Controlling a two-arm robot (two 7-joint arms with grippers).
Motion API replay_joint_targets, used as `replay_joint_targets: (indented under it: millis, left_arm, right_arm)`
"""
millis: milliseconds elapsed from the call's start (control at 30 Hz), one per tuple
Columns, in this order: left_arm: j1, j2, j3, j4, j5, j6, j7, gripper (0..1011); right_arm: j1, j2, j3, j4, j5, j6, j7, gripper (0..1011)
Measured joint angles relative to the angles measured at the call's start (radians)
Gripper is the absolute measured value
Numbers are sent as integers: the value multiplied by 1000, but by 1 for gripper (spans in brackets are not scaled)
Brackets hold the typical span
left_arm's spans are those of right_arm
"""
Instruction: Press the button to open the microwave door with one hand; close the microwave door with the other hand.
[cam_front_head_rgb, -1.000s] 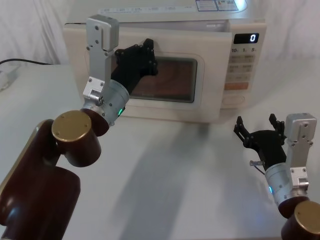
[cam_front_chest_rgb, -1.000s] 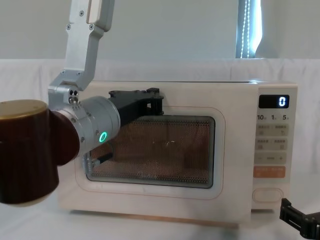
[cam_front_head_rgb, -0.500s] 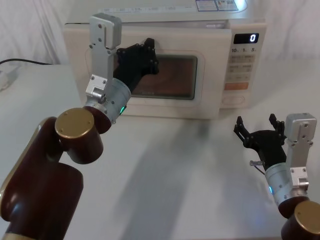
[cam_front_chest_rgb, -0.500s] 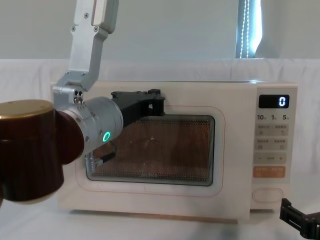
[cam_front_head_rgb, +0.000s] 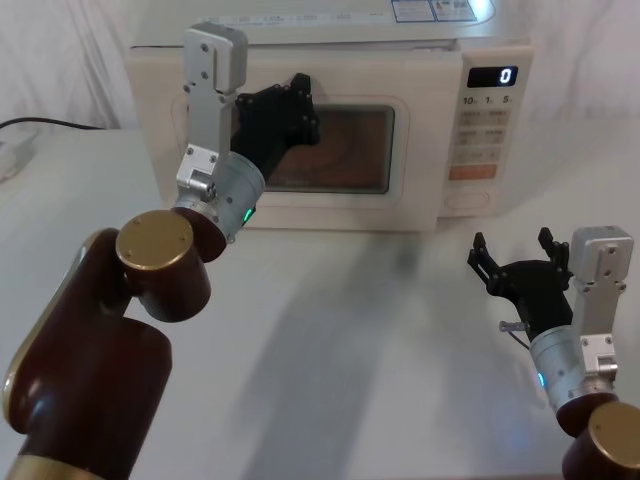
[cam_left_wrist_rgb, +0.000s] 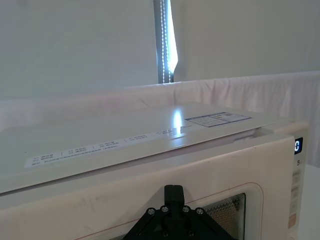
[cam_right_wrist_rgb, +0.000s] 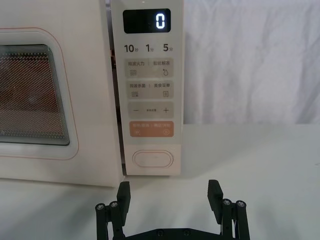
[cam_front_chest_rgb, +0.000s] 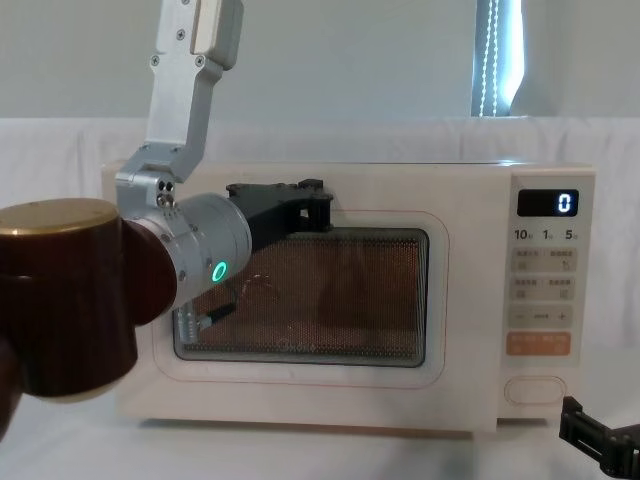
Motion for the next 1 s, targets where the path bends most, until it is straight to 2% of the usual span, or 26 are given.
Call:
replay_joint_targets:
  millis: [1000]
  left_arm:
    - [-30,-13,-2,66,6,-39,-11,0]
  right_arm:
    - [0,0,0,0,0,0,0,1002]
